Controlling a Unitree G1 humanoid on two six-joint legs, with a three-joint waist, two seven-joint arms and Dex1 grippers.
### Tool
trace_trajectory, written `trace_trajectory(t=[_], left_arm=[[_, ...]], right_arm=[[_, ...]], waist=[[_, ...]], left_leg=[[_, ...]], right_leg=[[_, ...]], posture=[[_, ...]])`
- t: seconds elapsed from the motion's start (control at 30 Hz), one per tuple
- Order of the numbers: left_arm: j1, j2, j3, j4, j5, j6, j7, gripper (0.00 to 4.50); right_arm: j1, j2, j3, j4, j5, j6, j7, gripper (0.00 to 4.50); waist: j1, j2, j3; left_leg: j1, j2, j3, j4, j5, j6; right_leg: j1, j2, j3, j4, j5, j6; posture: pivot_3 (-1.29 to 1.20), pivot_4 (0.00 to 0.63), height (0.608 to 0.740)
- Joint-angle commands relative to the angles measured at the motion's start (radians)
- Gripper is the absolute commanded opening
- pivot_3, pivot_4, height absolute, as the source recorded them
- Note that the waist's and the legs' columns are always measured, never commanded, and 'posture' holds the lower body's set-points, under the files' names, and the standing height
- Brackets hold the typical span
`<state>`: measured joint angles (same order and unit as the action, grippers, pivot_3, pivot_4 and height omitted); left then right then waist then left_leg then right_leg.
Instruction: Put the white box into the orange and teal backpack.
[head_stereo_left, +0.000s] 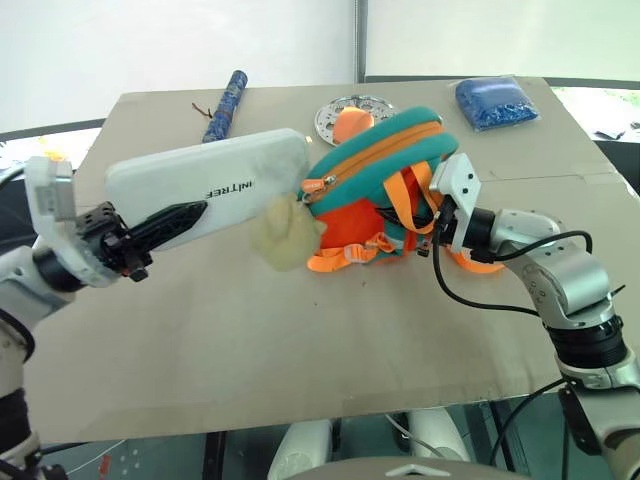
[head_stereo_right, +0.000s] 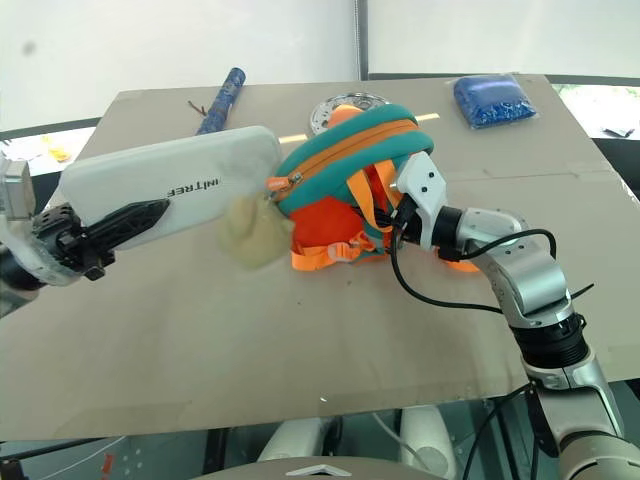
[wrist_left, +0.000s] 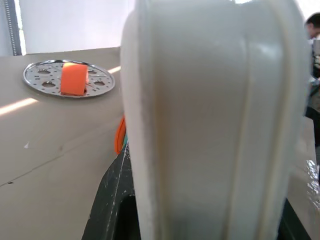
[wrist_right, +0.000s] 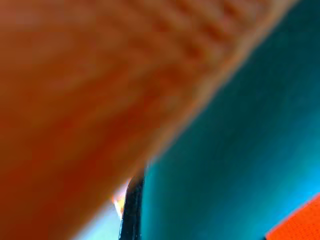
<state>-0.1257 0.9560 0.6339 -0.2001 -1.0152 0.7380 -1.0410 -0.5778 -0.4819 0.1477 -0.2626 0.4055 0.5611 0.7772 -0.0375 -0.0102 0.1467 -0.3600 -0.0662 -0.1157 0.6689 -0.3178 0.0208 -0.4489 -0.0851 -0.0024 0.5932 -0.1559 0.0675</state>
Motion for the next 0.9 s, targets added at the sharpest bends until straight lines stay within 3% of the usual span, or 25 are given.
trace_trajectory(t=[0.03, 0.4, 0.9], left_arm=[[-0.025, 0.058, 0.043, 0.0, -0.005, -0.025, -0.081, 1.07], [-0.045, 0.112, 0.065, -0.006, -0.01, -0.001, -0.117, 1.07], [0.017, 0.121, 0.175, -0.059, -0.044, 0.057, -0.138, 1.07]], right_arm=[[-0.042, 0.006, -0.044, 0.021, 0.015, -0.015, 0.004, 0.02], [-0.186, 0.022, -0.07, 0.124, 0.039, 0.09, -0.032, 0.02], [-0.22, 0.039, -0.043, 0.2, 0.012, 0.067, -0.004, 0.02]], waist=[[-0.001, 0.0, 0.0], [-0.003, 0.0, 0.0], [-0.001, 0.0, 0.0]], left_leg=[[0.0, 0.0, 0.0, 0.0, 0.0, 0.0], [-0.001, 0.0, 0.0, -0.001, 0.0, 0.0], [-0.001, 0.0, -0.001, 0.0, 0.0, 0.0]], right_leg=[[0.0, 0.0, 0.0, 0.0, 0.0, 0.0], [0.0, 0.0, 0.0, -0.001, 0.0, 0.0], [0.0, 0.0, 0.0, -0.001, 0.0, 0.0]], posture=[[0.0, 0.15, 0.733], [0.0, 0.15, 0.733], [0.0, 0.15, 0.733]])
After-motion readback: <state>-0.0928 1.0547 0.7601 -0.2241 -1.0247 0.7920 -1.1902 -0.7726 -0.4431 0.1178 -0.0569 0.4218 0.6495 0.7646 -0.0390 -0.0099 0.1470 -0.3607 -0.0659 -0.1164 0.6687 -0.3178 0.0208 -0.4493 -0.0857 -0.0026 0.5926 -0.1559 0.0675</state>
